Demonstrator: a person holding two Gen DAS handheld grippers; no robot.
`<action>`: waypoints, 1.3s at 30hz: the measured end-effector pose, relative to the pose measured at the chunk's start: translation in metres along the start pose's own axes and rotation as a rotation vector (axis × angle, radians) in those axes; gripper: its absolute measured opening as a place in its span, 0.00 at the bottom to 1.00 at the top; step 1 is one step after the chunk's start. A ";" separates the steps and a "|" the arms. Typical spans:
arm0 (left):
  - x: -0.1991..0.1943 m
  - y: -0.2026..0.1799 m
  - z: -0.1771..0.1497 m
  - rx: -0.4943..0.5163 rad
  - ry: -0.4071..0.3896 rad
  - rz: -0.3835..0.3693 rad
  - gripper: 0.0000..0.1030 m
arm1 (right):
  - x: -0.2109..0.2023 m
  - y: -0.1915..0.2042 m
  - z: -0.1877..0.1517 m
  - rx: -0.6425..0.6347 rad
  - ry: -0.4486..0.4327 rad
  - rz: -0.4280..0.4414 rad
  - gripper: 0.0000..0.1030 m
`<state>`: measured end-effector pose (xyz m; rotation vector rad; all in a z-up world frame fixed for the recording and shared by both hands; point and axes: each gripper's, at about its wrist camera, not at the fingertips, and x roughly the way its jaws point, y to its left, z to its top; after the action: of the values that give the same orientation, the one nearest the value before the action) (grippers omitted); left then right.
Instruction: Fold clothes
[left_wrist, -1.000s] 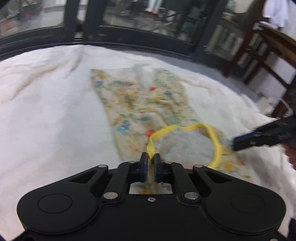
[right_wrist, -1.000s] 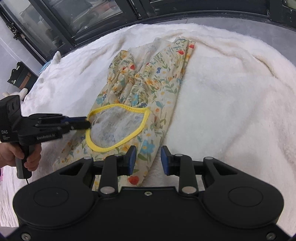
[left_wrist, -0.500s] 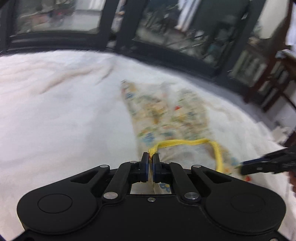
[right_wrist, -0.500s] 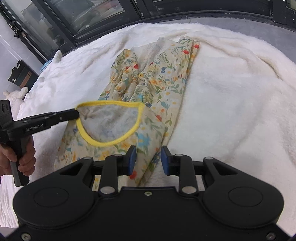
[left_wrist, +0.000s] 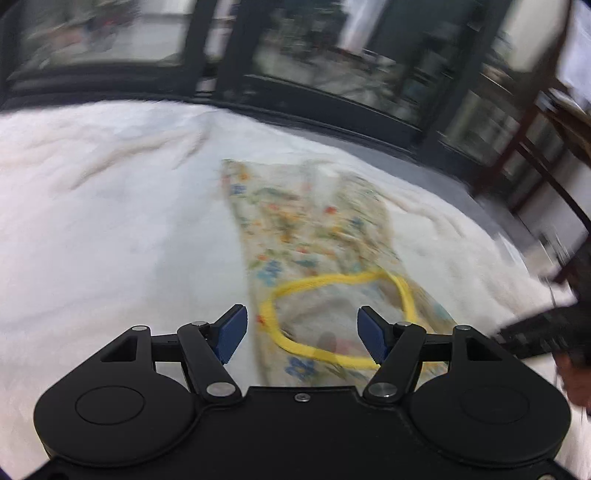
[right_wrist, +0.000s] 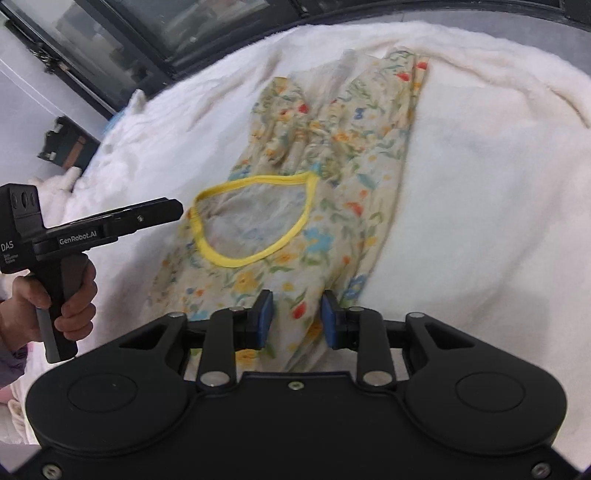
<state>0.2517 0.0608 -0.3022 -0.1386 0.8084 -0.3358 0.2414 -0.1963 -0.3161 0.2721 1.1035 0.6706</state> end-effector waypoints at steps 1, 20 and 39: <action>-0.005 -0.011 -0.005 0.076 0.003 0.004 0.63 | 0.002 -0.001 -0.002 -0.003 0.004 -0.024 0.02; 0.000 -0.104 -0.106 1.279 0.173 0.038 0.67 | 0.019 0.128 -0.120 -1.240 0.040 -0.482 0.43; 0.006 -0.098 -0.063 1.213 0.080 0.111 0.11 | 0.018 0.129 -0.121 -1.370 -0.004 -0.556 0.55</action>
<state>0.1860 -0.0332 -0.3252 1.0535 0.5755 -0.6743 0.0923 -0.0998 -0.3162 -1.1592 0.4713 0.7668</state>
